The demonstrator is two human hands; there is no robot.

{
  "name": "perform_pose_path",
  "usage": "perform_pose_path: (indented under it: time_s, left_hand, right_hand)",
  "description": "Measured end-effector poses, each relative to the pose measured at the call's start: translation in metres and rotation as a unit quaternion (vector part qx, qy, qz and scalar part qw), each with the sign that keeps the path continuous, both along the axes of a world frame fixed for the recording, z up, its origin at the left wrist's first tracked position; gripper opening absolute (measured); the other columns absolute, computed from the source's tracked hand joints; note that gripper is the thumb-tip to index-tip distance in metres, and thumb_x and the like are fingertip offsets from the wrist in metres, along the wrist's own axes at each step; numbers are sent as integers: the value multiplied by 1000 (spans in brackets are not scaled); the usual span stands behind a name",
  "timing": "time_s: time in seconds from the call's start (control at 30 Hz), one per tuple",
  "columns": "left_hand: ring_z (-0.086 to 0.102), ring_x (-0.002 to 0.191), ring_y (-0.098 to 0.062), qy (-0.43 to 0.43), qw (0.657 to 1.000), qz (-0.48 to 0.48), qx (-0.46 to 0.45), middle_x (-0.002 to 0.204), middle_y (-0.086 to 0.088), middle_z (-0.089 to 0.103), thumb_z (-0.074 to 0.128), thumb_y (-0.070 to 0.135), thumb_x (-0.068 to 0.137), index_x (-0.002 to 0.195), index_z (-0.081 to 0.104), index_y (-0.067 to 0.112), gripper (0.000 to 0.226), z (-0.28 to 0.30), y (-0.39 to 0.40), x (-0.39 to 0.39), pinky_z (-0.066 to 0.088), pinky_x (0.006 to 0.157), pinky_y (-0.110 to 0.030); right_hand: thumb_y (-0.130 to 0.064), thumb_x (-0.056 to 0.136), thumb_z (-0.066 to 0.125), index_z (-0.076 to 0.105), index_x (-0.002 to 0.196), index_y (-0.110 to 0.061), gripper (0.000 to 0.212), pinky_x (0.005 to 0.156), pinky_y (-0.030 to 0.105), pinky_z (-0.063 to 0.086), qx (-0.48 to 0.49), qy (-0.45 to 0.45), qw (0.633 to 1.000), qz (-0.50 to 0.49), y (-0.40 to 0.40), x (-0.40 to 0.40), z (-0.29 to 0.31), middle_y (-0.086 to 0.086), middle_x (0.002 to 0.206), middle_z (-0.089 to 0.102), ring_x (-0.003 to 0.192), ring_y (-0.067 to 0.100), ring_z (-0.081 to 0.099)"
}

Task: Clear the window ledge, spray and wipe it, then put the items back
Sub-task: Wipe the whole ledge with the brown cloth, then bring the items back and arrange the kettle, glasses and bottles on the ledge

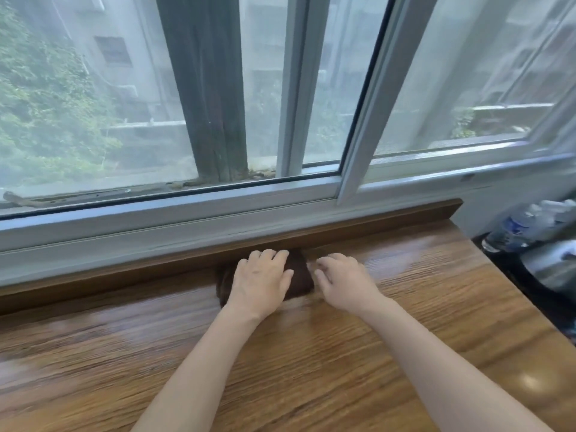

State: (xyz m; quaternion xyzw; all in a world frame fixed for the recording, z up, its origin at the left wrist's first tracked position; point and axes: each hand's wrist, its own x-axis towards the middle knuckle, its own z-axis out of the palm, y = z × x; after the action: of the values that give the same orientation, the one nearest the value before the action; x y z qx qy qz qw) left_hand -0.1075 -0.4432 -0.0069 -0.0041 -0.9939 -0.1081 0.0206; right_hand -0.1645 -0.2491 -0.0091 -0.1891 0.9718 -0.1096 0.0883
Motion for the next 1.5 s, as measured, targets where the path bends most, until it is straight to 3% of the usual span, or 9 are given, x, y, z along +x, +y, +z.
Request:
perform_pose_path:
  time_s: [0.13, 0.27, 0.43, 0.83, 1.03, 1.3, 1.5]
  left_hand:
    - [55, 121, -27, 11, 998, -63, 14, 132, 1, 63, 40, 44, 107, 142, 53, 23, 43, 27, 35, -17, 48, 96, -43]
    - [54, 120, -27, -13, 994, -110, 22, 131, 0, 62, 40, 46, 107, 142, 52, 24, 44, 38, 78, -27, 49, 95, -43]
    - [53, 121, -27, -22, 988, -151, 19, 134, 0, 59, 40, 49, 106, 143, 50, 24, 46, 50, 140, -30, 48, 97, -44]
    - [50, 133, -22, -27, 974, -211, 72, 142, 2, 58, 40, 50, 106, 143, 51, 25, 46, 54, 373, -7, 45, 104, -38]
    - [57, 123, -22, -38, 966, -236, 95, 136, 1, 61, 40, 46, 107, 134, 56, 22, 39, 54, 494, 11, 44, 96, -36]
    - [60, 105, -15, -23, 956, -265, 127, 115, 5, 64, 41, 46, 107, 122, 60, 24, 33, 49, 582, 11, 51, 89, -33]
    - [59, 120, -14, -15, 949, -279, 148, 133, 4, 63, 44, 44, 107, 138, 57, 24, 39, 41, 628, -18, 50, 94, -30]
  right_hand:
    - [-39, 105, 42, 63, 115, -21, 30, 89, 41, 44, 26, -21, 996, -83, 45, 8, 24, 7, 120, 63, 118, 36, 58]
    - [-40, 106, 42, 63, 115, -19, 32, 81, 38, 42, 42, -21, 989, -142, 88, 21, 42, 7, 120, 67, 114, 33, 61]
    - [-41, 106, 41, 63, 124, -19, 36, 94, 43, 44, 26, -24, 979, -199, 144, 34, 59, 4, 124, 67, 116, 30, 61]
    - [-45, 101, 45, 63, 124, -21, 37, 100, 48, 47, -29, 3, 954, -299, 365, 91, 63, 7, 129, 63, 124, 35, 56]
    - [-45, 103, 47, 59, 134, -23, 41, 102, 49, 49, -68, 1, 941, -331, 472, 118, 62, 6, 132, 62, 124, 32, 58]
    - [-43, 103, 50, 61, 131, -23, 36, 95, 48, 55, -98, 18, 923, -371, 556, 129, 64, 4, 122, 65, 112, 26, 62]
    - [-45, 101, 50, 59, 139, -25, 44, 96, 46, 55, -102, 10, 913, -395, 600, 110, 56, 3, 129, 65, 115, 26, 63]
